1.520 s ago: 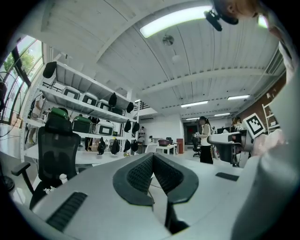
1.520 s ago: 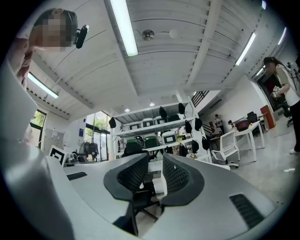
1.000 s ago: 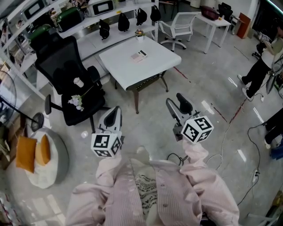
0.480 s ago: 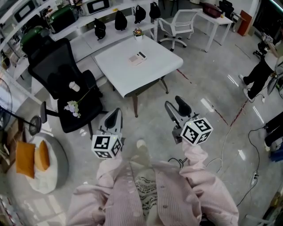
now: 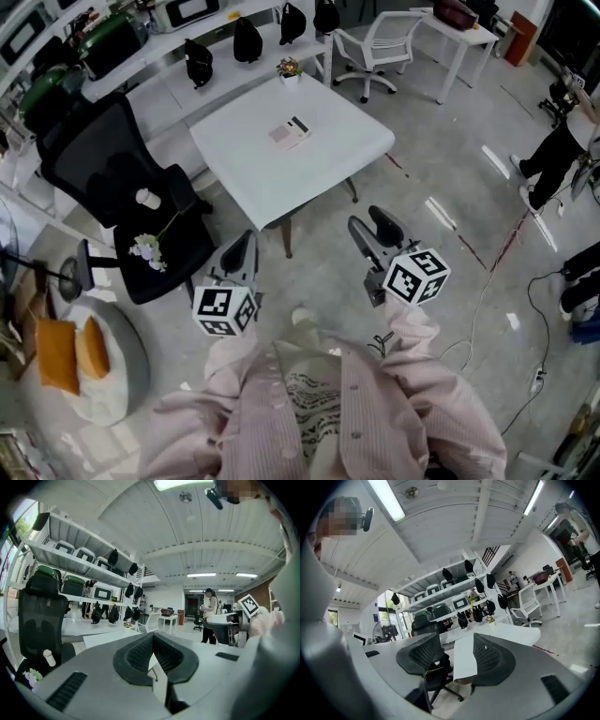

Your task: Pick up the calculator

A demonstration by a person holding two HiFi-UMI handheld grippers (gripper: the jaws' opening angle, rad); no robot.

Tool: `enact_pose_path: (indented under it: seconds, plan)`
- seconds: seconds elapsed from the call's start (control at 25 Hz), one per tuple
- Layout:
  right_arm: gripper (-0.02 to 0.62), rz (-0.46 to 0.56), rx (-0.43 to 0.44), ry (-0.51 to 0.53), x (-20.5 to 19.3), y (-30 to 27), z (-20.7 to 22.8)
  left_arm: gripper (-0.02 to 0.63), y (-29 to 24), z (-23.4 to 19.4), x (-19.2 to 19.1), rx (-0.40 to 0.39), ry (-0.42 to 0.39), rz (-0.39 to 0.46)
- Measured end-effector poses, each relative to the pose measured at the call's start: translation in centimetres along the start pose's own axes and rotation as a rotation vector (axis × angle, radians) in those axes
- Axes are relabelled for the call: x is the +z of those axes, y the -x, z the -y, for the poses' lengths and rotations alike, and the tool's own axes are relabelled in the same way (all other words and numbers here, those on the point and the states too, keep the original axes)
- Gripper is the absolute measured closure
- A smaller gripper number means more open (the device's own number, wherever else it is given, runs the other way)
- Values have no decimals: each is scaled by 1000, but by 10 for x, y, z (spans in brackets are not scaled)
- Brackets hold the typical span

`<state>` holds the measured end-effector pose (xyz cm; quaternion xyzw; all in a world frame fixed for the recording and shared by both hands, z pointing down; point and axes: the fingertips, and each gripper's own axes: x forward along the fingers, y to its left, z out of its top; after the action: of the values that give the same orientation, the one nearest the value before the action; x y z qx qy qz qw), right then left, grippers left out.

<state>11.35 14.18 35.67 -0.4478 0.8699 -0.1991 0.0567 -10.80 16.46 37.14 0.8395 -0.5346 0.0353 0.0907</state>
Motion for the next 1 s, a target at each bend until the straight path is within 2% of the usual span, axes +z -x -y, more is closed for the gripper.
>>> enact_pose_path:
  seconds: [0.28,0.6,1.0]
  plan:
    - [387,-23,-4,-47,1,-52,30,606,-57,-30,1,-15,8,-24]
    - [387,-23,-28,-80,1,-78,54,606,-95,-45,-1,-39,7,-40]
    - [387,-56,-9,-81,3,-123,79,606,-130,-72,-8,-5,36,-60]
